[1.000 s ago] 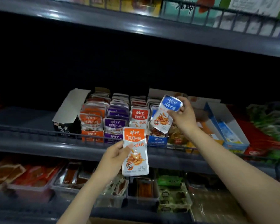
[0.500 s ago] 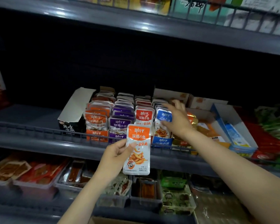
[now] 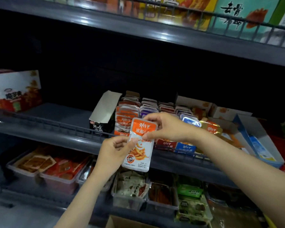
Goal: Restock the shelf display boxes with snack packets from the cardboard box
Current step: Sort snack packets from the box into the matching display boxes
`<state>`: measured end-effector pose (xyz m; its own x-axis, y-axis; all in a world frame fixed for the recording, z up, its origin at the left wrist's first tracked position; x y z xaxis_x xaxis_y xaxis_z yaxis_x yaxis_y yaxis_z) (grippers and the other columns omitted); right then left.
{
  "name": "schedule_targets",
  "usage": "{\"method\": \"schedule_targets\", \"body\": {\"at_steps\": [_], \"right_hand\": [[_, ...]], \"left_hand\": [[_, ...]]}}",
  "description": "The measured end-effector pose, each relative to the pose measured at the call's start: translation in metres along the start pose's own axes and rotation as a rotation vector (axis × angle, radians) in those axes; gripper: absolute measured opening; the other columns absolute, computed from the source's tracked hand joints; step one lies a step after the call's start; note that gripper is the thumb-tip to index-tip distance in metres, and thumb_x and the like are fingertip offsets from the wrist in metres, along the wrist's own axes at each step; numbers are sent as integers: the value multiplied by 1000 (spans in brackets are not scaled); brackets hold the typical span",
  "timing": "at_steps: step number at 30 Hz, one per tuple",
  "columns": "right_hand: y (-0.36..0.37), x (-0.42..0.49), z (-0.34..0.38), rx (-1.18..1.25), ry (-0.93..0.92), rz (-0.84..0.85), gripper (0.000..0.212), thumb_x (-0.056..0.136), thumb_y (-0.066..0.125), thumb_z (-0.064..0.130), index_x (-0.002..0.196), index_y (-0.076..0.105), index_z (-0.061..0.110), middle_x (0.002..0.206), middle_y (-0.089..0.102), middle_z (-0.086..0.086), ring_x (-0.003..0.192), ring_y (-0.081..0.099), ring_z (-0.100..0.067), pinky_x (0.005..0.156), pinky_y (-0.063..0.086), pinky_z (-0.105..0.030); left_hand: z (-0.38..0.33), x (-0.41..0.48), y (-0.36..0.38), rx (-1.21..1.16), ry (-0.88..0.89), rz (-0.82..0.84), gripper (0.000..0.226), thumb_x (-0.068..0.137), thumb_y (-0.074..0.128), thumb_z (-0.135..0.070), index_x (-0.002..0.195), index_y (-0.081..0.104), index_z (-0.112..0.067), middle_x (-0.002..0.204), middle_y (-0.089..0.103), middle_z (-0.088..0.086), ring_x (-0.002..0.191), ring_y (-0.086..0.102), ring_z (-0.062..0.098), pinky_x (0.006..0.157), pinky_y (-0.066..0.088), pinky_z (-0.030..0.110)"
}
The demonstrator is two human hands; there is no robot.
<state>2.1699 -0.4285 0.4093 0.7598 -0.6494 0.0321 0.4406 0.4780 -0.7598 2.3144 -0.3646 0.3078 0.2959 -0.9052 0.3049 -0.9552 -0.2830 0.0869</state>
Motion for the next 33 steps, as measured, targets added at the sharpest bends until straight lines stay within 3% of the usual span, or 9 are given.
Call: {"method": "schedule_targets", "body": {"at_steps": [4, 8, 11, 14, 18, 21, 24, 28, 33], "right_hand": [[4, 27, 15, -62, -87, -121, 28, 80, 76, 17, 100, 59, 26, 99, 67, 6, 90, 67, -9, 77, 57, -27], [-9, 45, 15, -165, -151, -445, 26, 80, 77, 22, 98, 59, 27, 93, 64, 12, 87, 63, -4, 77, 54, -26], [-5, 52, 9, -273, -179, -497, 20, 80, 76, 28, 93, 61, 27, 92, 66, 10, 86, 64, -5, 78, 55, -31], [0, 56, 6, -337, -214, -552, 18, 81, 74, 29, 91, 59, 28, 90, 63, 12, 84, 62, -4, 75, 53, -26], [4, 60, 1, -327, -216, -555, 16, 83, 72, 29, 88, 57, 27, 86, 61, 15, 79, 60, 0, 70, 52, -21], [10, 63, -5, -419, -232, -536, 15, 83, 72, 30, 87, 60, 21, 88, 66, 8, 80, 63, -8, 70, 54, -31], [13, 63, -8, -549, -276, -567, 15, 83, 72, 28, 87, 62, 18, 85, 65, 5, 79, 59, -11, 69, 50, -31], [14, 62, -11, -688, -282, -594, 15, 81, 73, 27, 90, 64, 18, 83, 58, 2, 81, 46, -12, 74, 31, -25], [4, 57, -6, -667, -215, -498, 15, 81, 73, 24, 87, 63, 16, 79, 52, 5, 86, 39, -11, 80, 25, -21]], "left_hand": [[5, 7, -25, 73, 64, -83, 29, 77, 61, -41, 97, 69, -21, 80, 73, -3, 77, 69, 8, 64, 53, 18], [26, 11, -48, 421, 114, -158, 50, 89, 41, -52, 134, 45, -30, 117, 56, -19, 104, 53, -6, 85, 45, 16], [41, 14, -48, 646, 210, -83, 55, 94, 33, -59, 137, 45, -28, 131, 46, -16, 122, 37, 0, 105, 36, 30], [54, 20, -42, 797, 272, -5, 63, 91, 23, -63, 145, 35, -32, 146, 36, -17, 136, 22, 1, 114, 17, 30], [61, 22, -36, 896, 284, 17, 68, 91, 16, -65, 149, 25, -30, 155, 21, -14, 145, 6, 7, 118, 0, 32], [62, 23, -33, 943, 265, 18, 65, 93, 19, -61, 150, 22, -30, 157, 18, -13, 145, 4, 8, 118, -5, 30], [63, 22, -32, 974, 282, -2, 64, 93, 19, -62, 150, 20, -31, 155, 23, -12, 144, 10, 11, 119, -1, 33], [65, 24, -33, 986, 287, -14, 67, 92, 16, -65, 151, 13, -33, 151, 32, -9, 140, 22, 17, 119, 13, 42], [61, 24, -29, 1015, 272, -29, 71, 90, 14, -66, 151, 20, -30, 149, 33, -8, 138, 20, 17, 117, 9, 37]]}}
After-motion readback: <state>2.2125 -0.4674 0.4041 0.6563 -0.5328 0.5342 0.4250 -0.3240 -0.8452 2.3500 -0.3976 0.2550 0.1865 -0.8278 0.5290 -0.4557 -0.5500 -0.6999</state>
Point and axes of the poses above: each hand's wrist, its own x-axis towards the middle knuckle, its own y-axis out of the palm, z = x × y, the point moved 3 cm from there along x, towards the middle knuckle
